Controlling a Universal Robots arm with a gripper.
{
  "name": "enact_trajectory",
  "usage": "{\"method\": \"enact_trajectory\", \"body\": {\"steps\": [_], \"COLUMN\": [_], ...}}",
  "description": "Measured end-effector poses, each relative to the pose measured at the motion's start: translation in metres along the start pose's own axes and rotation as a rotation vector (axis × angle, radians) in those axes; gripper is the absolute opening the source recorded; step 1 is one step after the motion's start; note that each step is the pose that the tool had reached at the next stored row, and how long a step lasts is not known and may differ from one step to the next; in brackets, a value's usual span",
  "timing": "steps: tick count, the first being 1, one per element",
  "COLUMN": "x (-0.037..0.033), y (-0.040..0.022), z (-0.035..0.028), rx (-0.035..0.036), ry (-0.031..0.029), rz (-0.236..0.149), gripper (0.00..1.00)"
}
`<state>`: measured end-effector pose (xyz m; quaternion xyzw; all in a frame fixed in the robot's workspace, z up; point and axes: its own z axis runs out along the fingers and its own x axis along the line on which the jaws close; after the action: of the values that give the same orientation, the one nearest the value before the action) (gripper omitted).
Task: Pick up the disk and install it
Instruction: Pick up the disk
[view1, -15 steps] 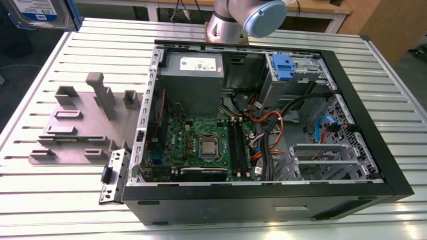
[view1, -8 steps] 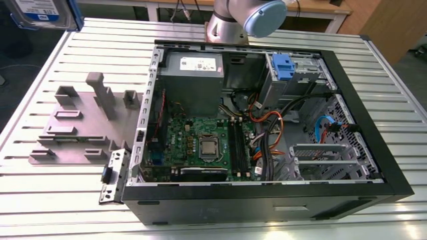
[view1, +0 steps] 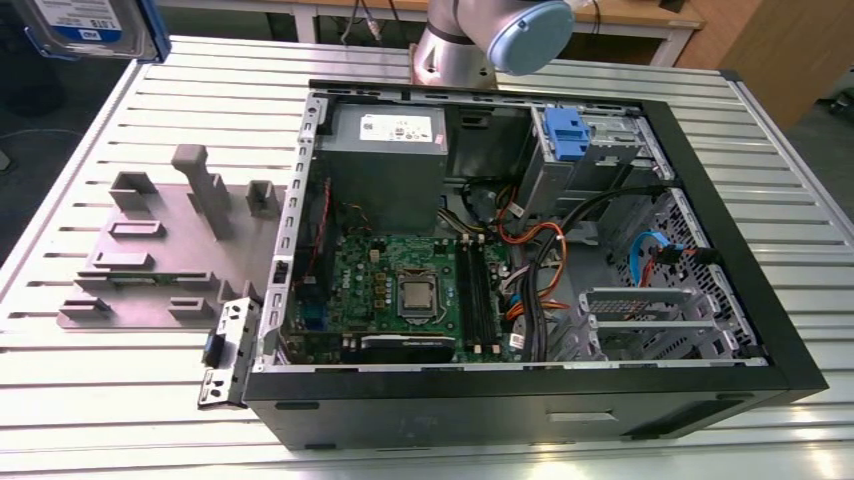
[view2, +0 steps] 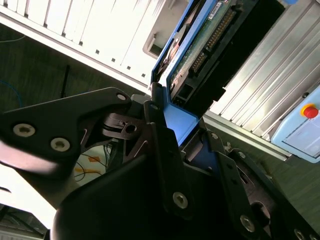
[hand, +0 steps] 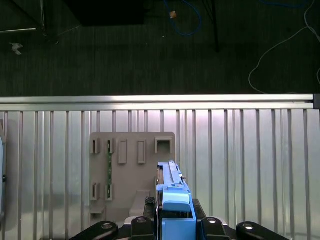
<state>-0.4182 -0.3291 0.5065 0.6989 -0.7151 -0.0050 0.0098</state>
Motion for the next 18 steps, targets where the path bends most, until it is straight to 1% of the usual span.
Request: {"method": "enact_trajectory", "body": {"steps": [18], "x": [-0.0002], "y": [-0.0073], "z": [-0.0002], "rx": [-0.0001], "ry": [0.0000], "rz": [0.000], "gripper": [0.36]}}
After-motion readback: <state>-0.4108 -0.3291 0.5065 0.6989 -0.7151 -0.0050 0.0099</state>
